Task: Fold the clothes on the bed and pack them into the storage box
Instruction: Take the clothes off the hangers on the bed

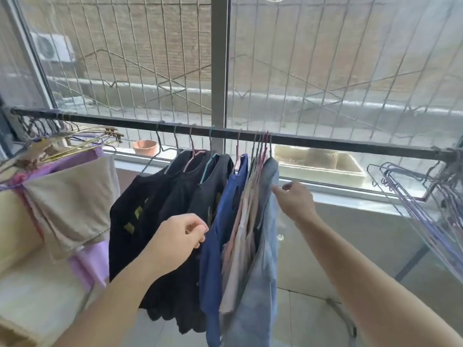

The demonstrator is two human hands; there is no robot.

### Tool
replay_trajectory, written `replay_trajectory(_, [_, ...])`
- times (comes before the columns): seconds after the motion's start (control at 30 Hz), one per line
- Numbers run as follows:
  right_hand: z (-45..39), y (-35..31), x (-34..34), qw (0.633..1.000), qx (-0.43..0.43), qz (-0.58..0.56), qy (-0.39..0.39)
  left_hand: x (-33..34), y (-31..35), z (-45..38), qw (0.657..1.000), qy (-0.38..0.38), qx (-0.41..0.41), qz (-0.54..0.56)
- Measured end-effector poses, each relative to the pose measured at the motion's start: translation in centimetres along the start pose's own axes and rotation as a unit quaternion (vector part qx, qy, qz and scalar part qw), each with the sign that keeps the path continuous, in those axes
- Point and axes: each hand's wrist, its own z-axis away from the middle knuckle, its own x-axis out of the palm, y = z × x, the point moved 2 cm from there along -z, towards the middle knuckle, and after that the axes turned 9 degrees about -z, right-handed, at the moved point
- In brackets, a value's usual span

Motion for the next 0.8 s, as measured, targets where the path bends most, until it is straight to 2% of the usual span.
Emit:
replay_trajectory(0.17, [-2.9,-0.7,3.2,0.999,0.031,-0.014,-0.011,-0.3,0.6,-3.3,0.999,0.029,-0.013,0.036])
replay_trajectory(0.4, [-3.9,-0.6,3.1,0.989,-0.037,0.138,0.04,0.2,1.4,-3.7,0.999,-0.026,0.016,0.026])
replay_trajectory(0.53, [-4.5,0.1,1.2,0.983,-0.009,0.18,0.035,-0.5,0.5,-3.5,1.0,-0.024,0.008,0.01])
replay_trajectory(0.8, [-4.5,-0.1,-5.9,0.98,-0.023,0.157,0.119,-1.1,0.4,-3.7,1.0,-0.023,0.013,0.011])
